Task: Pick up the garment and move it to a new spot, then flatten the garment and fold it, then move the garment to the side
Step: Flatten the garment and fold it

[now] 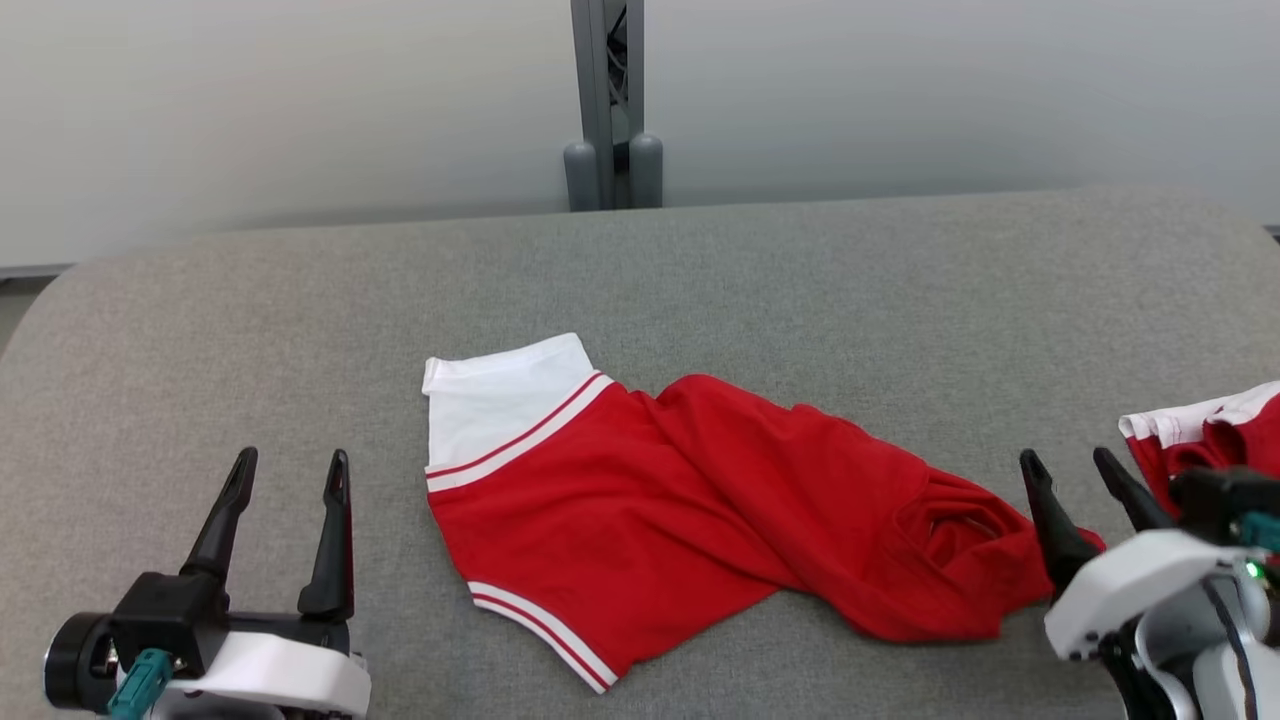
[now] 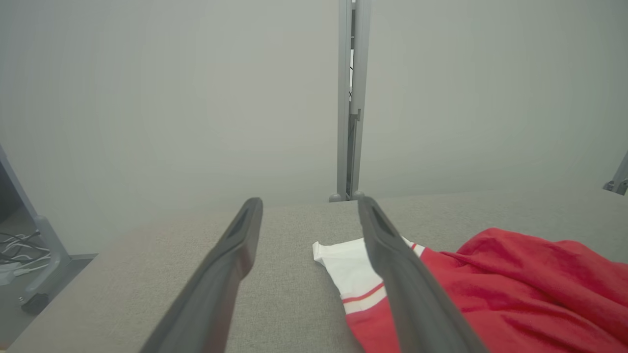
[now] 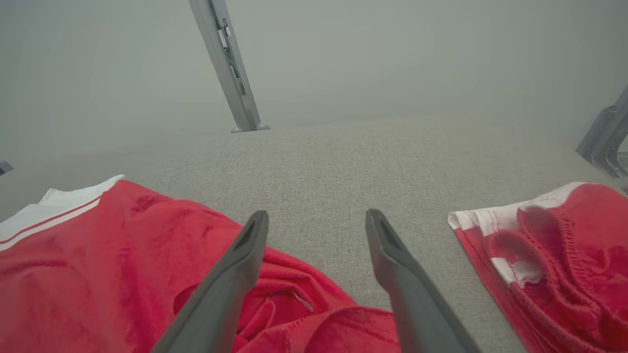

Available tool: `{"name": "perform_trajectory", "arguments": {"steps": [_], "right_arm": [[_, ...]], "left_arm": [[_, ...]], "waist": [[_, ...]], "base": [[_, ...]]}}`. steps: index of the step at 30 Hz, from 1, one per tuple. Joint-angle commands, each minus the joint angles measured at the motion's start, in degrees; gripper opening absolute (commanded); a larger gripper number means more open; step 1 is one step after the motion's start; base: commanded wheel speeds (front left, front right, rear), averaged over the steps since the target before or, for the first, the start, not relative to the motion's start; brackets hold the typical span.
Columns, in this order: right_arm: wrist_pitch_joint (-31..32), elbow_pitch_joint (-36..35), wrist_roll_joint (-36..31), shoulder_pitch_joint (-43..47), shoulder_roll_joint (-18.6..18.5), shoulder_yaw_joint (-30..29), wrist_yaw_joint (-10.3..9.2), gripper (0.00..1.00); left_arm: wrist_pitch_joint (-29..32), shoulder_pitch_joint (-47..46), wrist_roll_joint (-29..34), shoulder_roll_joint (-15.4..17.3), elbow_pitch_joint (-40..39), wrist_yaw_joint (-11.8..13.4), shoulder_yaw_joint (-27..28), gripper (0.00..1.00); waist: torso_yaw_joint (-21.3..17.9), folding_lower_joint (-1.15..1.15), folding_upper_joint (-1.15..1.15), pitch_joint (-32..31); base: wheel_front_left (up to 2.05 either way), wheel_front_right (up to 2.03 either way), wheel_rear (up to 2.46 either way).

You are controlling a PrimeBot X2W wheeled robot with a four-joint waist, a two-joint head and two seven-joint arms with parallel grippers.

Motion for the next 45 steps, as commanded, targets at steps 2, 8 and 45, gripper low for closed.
{"name": "perform_trajectory", "arguments": {"steps": [2, 8, 45], "right_arm": [[0.86, 3.73, 2.1, -4.09, -1.65, 1.38, -0.01, 1.0], [3.05, 12.18, 8.34, -11.93, -3.98, 8.69, -0.01, 1.0], [-15.1, 14.86, 12.67, -29.13, -9.84, 28.96, -0.01, 0.0]], "left_arm": [[-0.5, -1.8, 0.01, 0.18, -0.06, -0.25, -0.15, 1.0], [-1.39, -4.01, -0.43, -0.45, 1.17, -0.94, -1.0, 1.0], [-4.22, -7.65, -2.14, -0.02, 4.33, -1.15, -1.35, 1.0]], "waist": [[0.68, 0.0, 0.0, 2.08], [2.09, 0.0, 0.0, 5.09], [0.54, 0.0, 0.0, 7.71]], "base": [[0.0, 0.0, 0.0], [0.0, 0.0, 0.0], [0.0, 0.0, 0.0]]}}
